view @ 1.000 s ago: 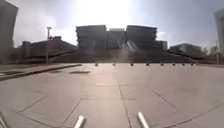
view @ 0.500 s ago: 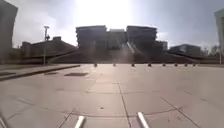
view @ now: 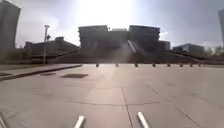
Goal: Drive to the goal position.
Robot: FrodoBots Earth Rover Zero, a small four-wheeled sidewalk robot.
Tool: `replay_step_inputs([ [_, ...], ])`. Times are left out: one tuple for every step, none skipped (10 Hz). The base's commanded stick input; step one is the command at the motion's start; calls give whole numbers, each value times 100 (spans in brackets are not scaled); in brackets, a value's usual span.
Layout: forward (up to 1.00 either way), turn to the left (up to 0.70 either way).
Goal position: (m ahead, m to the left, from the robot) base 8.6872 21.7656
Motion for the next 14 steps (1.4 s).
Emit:
replay_step_inputs([
  [100,0],
  [100,0],
  [100,0],
  [100,0],
  [100,0],
  [100,0],
  [100,0],
  [100,0],
  [100,0],
  [100,0],
  [100,0],
  [100,0],
  [100,0],
  [100,0],
])
